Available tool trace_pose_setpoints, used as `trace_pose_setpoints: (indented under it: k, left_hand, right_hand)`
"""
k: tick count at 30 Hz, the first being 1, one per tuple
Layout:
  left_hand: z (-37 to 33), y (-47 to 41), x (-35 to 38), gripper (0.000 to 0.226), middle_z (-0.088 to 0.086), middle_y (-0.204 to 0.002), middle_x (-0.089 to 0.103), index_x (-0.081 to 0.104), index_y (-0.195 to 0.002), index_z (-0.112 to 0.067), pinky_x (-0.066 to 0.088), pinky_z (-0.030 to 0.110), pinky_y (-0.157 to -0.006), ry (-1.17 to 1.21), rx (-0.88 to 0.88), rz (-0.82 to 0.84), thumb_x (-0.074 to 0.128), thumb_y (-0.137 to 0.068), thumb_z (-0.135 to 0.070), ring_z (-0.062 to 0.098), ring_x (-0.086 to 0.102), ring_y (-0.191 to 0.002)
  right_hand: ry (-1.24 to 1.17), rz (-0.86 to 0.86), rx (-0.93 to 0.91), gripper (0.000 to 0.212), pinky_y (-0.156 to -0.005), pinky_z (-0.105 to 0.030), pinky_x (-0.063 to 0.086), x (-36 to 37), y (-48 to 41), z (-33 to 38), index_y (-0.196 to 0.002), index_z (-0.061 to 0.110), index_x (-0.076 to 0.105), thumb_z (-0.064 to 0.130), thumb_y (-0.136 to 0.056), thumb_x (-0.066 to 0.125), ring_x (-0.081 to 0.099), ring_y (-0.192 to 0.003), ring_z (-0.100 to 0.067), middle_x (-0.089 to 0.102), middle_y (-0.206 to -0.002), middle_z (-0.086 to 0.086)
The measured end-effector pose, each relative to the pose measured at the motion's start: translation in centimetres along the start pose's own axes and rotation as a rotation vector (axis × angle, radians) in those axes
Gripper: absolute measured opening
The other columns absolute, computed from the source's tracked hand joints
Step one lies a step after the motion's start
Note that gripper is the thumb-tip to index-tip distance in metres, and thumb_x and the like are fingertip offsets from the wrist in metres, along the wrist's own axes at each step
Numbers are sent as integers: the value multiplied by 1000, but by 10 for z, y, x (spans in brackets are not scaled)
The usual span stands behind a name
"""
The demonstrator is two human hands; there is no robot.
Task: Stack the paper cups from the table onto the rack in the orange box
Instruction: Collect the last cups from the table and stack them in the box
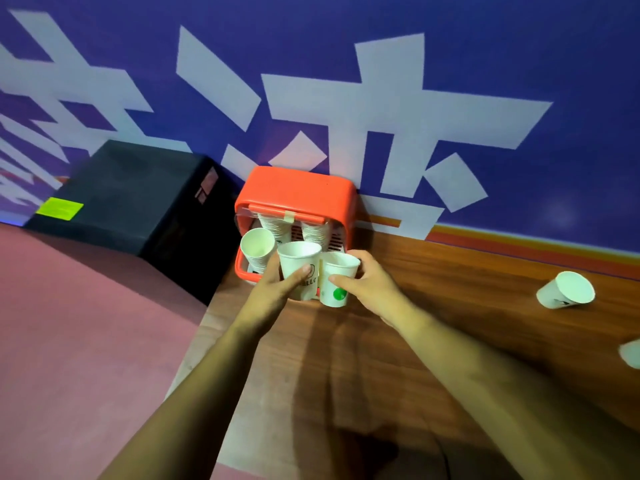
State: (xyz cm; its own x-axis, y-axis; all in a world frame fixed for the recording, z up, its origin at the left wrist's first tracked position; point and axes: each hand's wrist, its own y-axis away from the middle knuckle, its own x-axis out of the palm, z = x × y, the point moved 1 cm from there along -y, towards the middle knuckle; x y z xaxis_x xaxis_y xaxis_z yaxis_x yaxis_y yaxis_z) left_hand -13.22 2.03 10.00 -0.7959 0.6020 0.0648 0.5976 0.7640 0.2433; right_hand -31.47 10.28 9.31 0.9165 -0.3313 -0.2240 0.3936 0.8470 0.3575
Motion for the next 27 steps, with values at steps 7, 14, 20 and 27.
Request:
trace_pose_setpoints:
  k: [7,14,20,27]
  left_hand:
    - [-2,-12,-58,60,7,-138,61,51,-142,-19,46,49,-106,13,65,-120,72,-88,-34,25,57,-130]
    - [-2,-23,-94,80,-1,-142,57,36,-149,-21,49,35,-106,95,72,-158,77,-81,-31,16,54,-132]
    - [2,-27,-96,66,-2,-136,62,43,-143,-22,51,33,-100,108,73,-119,74,-85,-19,16,57,-128]
    - [6,-32,-79,70,-3,-142,55,45,-141,-25,48,43,-108,47,67,-68,79,-81,-25,17,54,-132]
  right_hand:
    - [36,-182,-87,66,-86,-27,46,35,-38,12,-127,18,45,5,-73,81,54,-109,-16,55,-119,2]
    - [158,-223,-260,66,-85,-24,46,73,-61,4,-117,28,47,11,-68,87,53,-107,-12,56,-118,5]
    - [349,-254,-164,67,-85,-37,50,83,-69,-21,-123,16,47,21,-68,85,57,-108,-26,61,-119,-8]
    - [442,-173,-62,81,-110,-39,39,75,-69,-24,-142,13,42,24,-73,82,44,-132,-26,46,-144,-10]
